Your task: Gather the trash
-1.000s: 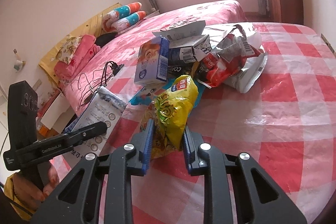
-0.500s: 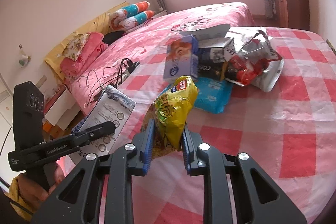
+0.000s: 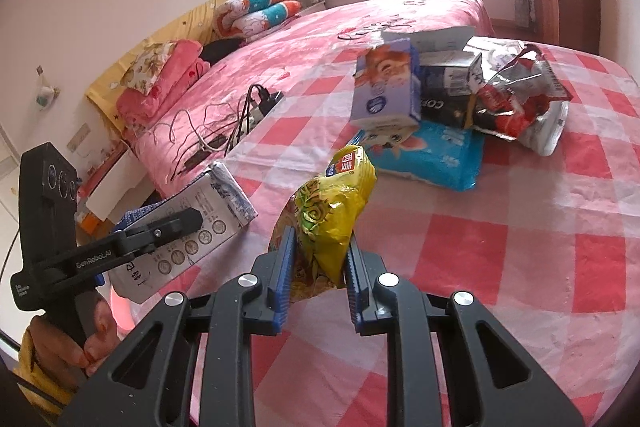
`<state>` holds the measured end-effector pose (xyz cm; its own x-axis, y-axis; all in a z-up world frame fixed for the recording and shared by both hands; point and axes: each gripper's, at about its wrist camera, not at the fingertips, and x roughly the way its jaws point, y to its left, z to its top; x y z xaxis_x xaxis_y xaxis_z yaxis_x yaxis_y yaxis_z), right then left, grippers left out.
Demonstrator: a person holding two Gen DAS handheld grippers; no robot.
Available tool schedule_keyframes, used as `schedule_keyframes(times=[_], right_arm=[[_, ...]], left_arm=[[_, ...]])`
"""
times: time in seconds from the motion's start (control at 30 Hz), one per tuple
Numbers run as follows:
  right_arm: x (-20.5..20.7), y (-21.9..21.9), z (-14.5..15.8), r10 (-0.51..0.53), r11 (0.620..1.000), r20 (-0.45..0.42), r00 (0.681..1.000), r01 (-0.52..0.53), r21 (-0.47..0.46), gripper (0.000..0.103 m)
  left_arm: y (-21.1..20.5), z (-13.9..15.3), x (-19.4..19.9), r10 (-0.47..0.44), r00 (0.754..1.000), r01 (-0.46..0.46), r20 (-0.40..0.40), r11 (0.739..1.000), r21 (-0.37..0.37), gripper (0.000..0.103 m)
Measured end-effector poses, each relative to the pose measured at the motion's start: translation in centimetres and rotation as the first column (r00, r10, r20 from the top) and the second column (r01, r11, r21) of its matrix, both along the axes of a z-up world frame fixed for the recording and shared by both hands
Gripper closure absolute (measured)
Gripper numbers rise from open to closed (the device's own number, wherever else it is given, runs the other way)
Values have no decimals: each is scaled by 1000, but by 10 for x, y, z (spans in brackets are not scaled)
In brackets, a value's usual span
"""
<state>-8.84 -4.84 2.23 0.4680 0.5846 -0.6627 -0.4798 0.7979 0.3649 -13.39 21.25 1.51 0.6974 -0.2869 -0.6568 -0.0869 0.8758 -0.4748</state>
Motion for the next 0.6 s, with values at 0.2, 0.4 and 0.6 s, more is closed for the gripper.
schedule_keyframes(times=[0.2, 0.4, 0.6], right_arm=[[-5, 8, -1, 2, 1000, 3, 1000, -2, -22, 79], [-6, 12, -3, -3, 999, 2, 1000, 3, -37, 79], [-7, 16, 0, -5, 999, 5, 1000, 5, -40, 79]], left_arm=[[-5, -8, 2, -50, 999, 50, -19, 999, -16, 73], [-8, -20, 8, -54, 998, 53, -31, 998, -15, 73], [-4, -18, 1, -26, 1000, 26, 1, 1000, -4, 74]])
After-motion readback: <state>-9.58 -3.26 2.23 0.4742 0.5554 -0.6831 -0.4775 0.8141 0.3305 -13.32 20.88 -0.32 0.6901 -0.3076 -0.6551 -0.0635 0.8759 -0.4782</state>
